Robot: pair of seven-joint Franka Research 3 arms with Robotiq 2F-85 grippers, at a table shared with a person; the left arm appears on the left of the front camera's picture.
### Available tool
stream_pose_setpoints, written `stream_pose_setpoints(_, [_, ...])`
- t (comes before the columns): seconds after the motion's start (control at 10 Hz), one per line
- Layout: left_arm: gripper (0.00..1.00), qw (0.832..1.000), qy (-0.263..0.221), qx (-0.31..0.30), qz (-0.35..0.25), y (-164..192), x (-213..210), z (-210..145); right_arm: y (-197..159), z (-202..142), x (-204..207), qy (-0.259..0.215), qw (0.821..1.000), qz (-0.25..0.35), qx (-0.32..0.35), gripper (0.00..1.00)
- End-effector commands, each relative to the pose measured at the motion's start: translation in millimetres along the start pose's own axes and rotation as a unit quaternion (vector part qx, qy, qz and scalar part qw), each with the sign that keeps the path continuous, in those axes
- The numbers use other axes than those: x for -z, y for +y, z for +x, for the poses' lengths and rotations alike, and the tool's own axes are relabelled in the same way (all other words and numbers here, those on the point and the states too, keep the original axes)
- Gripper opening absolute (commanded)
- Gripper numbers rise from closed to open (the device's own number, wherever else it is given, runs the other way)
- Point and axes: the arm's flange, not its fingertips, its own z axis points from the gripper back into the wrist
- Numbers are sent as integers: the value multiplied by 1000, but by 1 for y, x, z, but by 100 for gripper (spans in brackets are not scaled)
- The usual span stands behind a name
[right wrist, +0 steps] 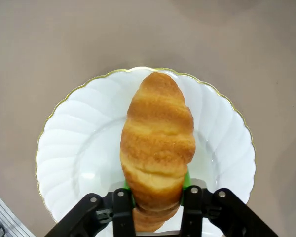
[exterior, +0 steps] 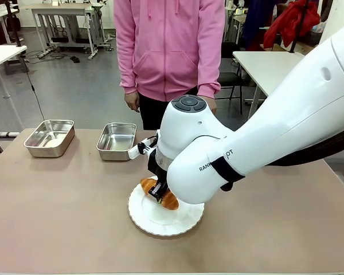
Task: Place the bread in the container.
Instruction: Place the Butter Roll into the Airtight Container indicated by the human.
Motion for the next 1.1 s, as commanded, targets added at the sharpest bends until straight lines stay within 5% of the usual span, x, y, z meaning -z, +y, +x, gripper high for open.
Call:
stream_pose_setpoints(0.0, [100, 1000, -1, 3, 0, -2, -1, 1, 1, -1, 1, 1, 1000, 2, -4, 33])
stream_pose_setpoints(0.2, [100, 1000, -1, 3, 0, -2, -1, 1, 0, 0, 0, 0, 1000, 0, 0, 40])
stream_pose_setpoints(0.4, [100, 1000, -1, 3, 0, -2, -1, 1, -8, 13, -54, -53, 997, -19, 57, 34])
stream_pose_setpoints(0.7, [100, 1000, -1, 3, 0, -2, -1, 1, -64, 30, -129, -69, 983, -65, 155, 34])
stream_pose_setpoints(1.0, [100, 1000, -1, 3, 0, -2, -1, 1, -137, 36, -147, -47, 958, -103, 263, 34])
